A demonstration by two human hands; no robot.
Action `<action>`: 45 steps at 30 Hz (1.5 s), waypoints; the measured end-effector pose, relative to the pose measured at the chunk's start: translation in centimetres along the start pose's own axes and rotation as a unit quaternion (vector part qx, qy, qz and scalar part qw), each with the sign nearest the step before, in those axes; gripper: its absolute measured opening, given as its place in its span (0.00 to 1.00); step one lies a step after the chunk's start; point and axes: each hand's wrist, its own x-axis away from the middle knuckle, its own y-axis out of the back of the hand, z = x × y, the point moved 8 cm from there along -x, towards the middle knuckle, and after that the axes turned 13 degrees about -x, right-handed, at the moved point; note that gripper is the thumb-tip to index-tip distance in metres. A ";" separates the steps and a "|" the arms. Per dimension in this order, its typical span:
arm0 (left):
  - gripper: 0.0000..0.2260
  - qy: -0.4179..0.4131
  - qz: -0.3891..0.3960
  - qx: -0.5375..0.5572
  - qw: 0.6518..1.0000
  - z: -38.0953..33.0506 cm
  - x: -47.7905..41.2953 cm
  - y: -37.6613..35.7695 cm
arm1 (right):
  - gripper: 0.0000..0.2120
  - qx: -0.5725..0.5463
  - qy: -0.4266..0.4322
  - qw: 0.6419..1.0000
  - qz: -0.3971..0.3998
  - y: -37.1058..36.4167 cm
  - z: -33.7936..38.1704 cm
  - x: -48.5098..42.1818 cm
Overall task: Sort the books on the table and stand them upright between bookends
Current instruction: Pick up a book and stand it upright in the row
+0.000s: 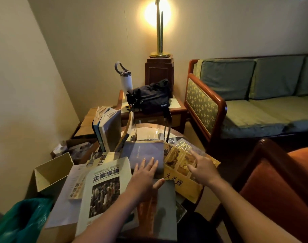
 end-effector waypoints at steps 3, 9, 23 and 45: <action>0.36 0.001 0.032 -0.008 0.999 -0.5 -1.0 -1.2 | 0.35 0.052 0.002 0.999 0.005 0.8 -1.2 -0.7; 0.36 0.007 0.022 -0.040 0.999 -0.7 -1.9 -2.2 | 0.39 0.072 -0.014 0.996 0.050 0.0 -2.9 -2.8; 0.32 -0.018 0.030 -0.073 0.997 -0.8 -2.6 -1.8 | 0.36 0.112 -0.029 0.993 0.017 -1.4 -3.9 -3.8; 0.53 0.421 0.025 0.155 0.893 15.8 7.2 -4.2 | 0.35 0.062 0.082 0.992 0.072 -8.9 4.2 1.5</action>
